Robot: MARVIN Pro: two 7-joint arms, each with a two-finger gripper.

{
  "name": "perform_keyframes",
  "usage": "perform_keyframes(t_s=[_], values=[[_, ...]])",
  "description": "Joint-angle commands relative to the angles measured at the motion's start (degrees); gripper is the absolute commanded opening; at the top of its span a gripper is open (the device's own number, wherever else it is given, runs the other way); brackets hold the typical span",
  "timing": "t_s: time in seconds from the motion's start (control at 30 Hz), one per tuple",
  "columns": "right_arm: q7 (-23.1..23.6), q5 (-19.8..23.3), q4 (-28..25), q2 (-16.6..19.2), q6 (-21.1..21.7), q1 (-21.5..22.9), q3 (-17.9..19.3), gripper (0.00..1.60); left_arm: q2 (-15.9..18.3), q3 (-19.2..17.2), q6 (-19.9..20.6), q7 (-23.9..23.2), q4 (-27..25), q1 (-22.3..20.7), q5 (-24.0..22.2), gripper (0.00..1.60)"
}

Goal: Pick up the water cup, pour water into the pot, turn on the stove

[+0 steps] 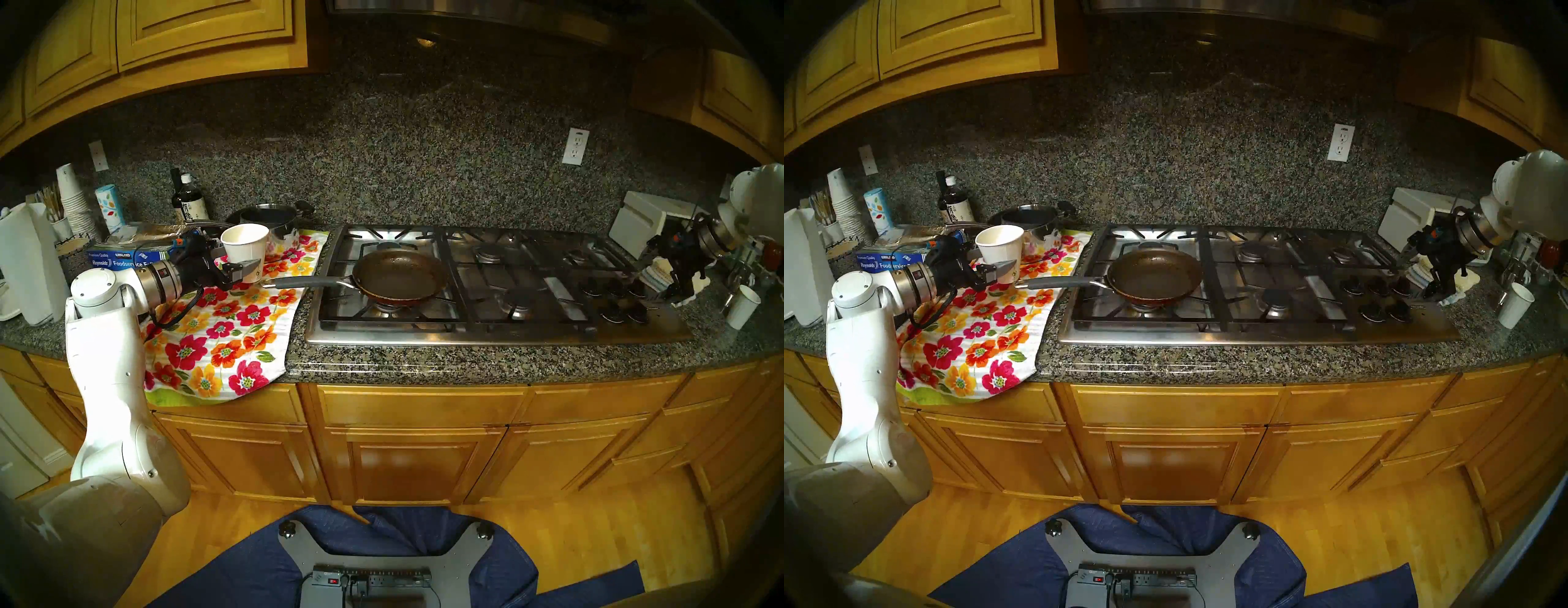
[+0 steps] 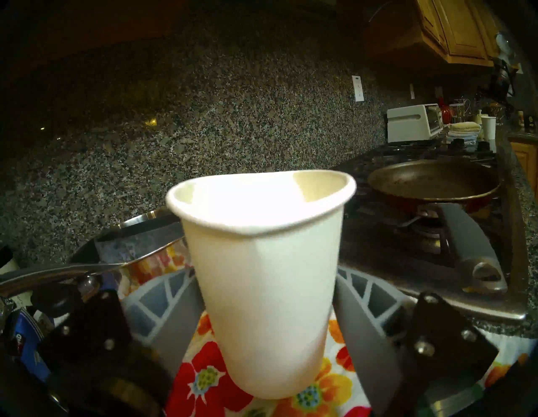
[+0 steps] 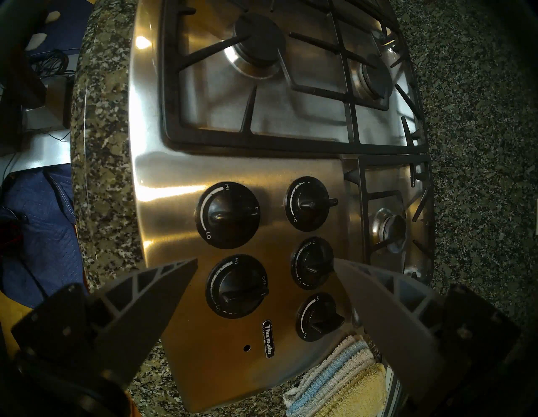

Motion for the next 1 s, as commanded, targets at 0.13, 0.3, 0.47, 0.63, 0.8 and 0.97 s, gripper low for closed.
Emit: perform_keyframes(t_s=[0.13,0.3,0.47,0.63,0.8,0.97], values=[[-0.12,0.04,1.16,-0.26,-0.04,1.53,-0.04,1.60,-0.56,3.62,0.08,1.28,-3.79,-5.68,0.62,1.02],[-0.12,0.04,1.16,-0.26,-0.04,1.53,-0.05,1.60,-1.33,5.47,0.72,1.38,-5.54,-6.00,1.11,1.00],[-0.11,0.05,1.17,-0.26,-0.05,1.54,-0.05,1.60,-2.36,7.33,1.52,1.19,-7.93,-5.70,1.67,1.00],[-0.11,0.05,1.17,-0.27,-0.05,1.54,-0.06,1.60,-3.33,8.83,2.66,1.20,-10.36,-5.34,2.10,1.02],[-0.11,0.06,1.17,-0.27,-0.05,1.54,-0.06,1.60,-4.11,10.48,4.04,0.78,-12.17,-5.59,2.40,1.01],[-0.11,0.06,1.17,-0.27,-0.06,1.54,-0.07,1.60,-4.78,12.25,5.70,0.78,-13.37,-6.23,2.94,1.01]])
